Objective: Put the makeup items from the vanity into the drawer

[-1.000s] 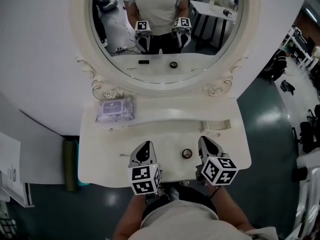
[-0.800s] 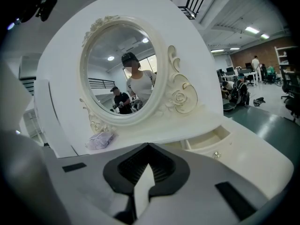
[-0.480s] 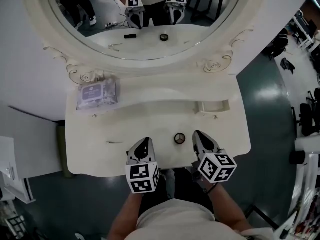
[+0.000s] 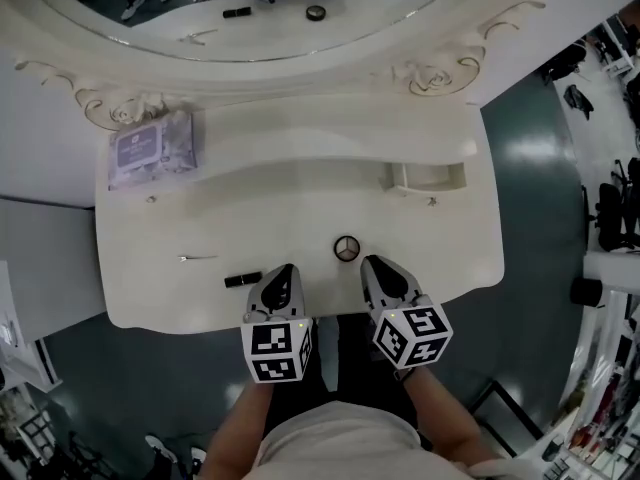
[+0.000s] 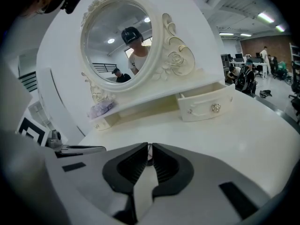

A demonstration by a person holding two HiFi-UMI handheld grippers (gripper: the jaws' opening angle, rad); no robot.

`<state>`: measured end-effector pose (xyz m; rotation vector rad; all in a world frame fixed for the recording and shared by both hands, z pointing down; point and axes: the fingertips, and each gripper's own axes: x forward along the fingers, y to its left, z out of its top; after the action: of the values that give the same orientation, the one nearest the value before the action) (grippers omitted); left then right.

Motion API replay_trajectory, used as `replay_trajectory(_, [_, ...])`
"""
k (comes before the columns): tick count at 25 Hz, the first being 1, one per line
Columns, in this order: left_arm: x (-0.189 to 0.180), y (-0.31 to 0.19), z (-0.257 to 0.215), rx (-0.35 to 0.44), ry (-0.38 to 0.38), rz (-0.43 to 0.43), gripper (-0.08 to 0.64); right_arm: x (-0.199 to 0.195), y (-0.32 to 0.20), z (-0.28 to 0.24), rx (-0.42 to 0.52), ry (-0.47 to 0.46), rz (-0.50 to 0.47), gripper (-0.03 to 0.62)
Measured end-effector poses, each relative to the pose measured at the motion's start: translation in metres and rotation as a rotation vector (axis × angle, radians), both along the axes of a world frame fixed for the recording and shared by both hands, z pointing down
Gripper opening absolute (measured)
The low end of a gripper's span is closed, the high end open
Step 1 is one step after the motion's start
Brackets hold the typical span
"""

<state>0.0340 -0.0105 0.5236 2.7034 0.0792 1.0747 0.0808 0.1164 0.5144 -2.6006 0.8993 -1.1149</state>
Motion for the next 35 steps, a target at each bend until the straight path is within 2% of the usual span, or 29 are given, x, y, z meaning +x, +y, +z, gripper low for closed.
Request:
replay_trajectory(3, [0.003, 0.004, 0.006, -0.006, -0.001, 0.011, 0.005, -0.001, -0.003, 0.009, -0.029, -0.003, -0.031, 0.028])
replay_trajectory(6, [0.004, 0.006, 0.010, -0.012, -0.003, 0.011, 0.005, -0.005, -0.009, 0.015, -0.062, 0.001, -0.081, 0.095])
replay_trajectory(17, [0.015, -0.001, 0.013, -0.024, 0.007, -0.014, 0.005, -0.004, -0.024, 0.036, -0.213, 0.008, -0.228, 0.206])
replay_trajectory(27, [0.023, -0.010, 0.022, -0.035, 0.009, -0.047, 0.005, 0.001, -0.037, 0.049, -0.315, 0.019, -0.317, 0.219])
replay_trajectory(30, [0.023, -0.011, 0.022, -0.036, 0.007, -0.054, 0.005, 0.003, -0.036, 0.050, -0.339, 0.020, -0.315, 0.219])
replay_trajectory(35, [0.025, -0.013, 0.020, -0.031, 0.008, -0.054, 0.005, 0.004, -0.036, 0.051, -0.327, 0.010, -0.302, 0.219])
